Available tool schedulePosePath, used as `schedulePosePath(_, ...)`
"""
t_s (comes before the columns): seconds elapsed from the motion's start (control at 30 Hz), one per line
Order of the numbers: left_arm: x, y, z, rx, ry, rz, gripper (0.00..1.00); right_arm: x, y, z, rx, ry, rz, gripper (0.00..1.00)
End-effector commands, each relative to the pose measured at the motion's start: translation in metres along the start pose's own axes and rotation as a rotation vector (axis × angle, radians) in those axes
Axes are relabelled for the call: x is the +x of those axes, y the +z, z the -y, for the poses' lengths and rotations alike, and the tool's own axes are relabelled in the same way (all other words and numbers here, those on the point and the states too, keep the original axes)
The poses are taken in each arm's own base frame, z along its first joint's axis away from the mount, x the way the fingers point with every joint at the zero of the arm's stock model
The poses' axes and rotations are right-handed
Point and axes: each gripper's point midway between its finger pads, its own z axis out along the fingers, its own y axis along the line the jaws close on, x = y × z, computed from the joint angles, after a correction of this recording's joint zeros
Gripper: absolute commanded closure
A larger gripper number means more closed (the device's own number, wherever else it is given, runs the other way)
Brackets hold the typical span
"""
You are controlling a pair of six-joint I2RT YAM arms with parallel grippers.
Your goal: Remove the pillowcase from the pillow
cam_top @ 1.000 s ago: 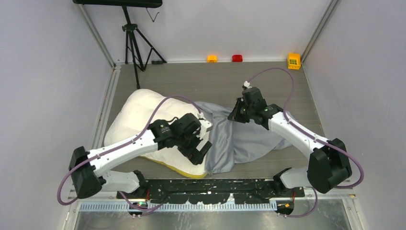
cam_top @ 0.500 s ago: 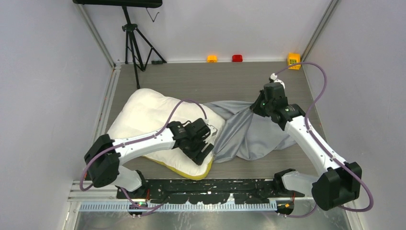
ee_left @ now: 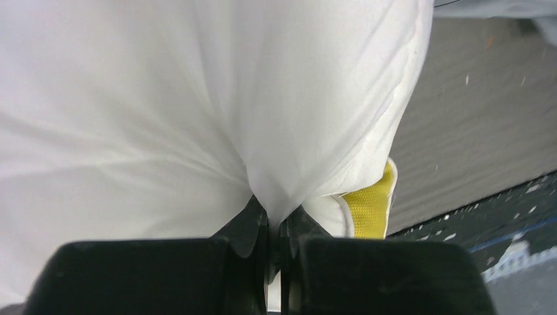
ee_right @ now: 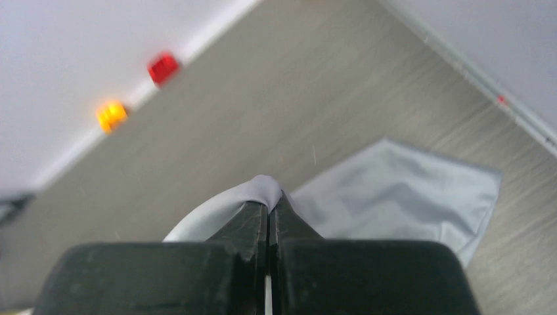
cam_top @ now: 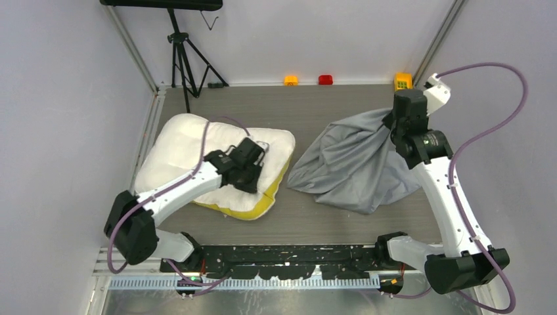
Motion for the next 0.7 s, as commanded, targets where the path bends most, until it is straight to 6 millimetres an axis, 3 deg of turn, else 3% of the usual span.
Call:
schedulePosePath(0.0,-0.054,-0.044,-0.030,0.002,-0.183,0.238,1.00,-0.086,-0.014,0.002,0.096,0.092,0.245,1.00)
schedulePosePath(0.1,-0.086,-0.070,-0.040,0.019,-0.236,0.348,1.00,-0.127,-0.017,-0.003,0.097,0.132,0.307,1.00)
schedulePosePath(0.23,-0.125,-0.085,-0.049,0.021,-0.265,0.401,1.00,-0.170,-0.003,-0.021,0.076,0.156,0.283,1.00)
schedulePosePath(0.4,-0.183,-0.098,-0.063,0.021,-0.308,0.476,1.00,-0.231,-0.016,-0.062,-0.066,0.203,0.359,1.00)
schedulePosePath(0.47,-0.211,-0.111,-0.056,0.061,-0.324,0.532,1.00,-0.248,-0.021,-0.074,-0.130,0.212,0.375,1.00)
schedulePosePath(0.57,-0.246,-0.122,-0.042,0.149,-0.359,0.610,1.00,-0.250,-0.028,-0.105,-0.292,0.189,0.330,1.00)
schedulePosePath(0.67,-0.280,-0.129,-0.022,0.271,-0.372,0.656,1.00,-0.222,-0.032,-0.137,-0.480,0.129,0.212,0.94)
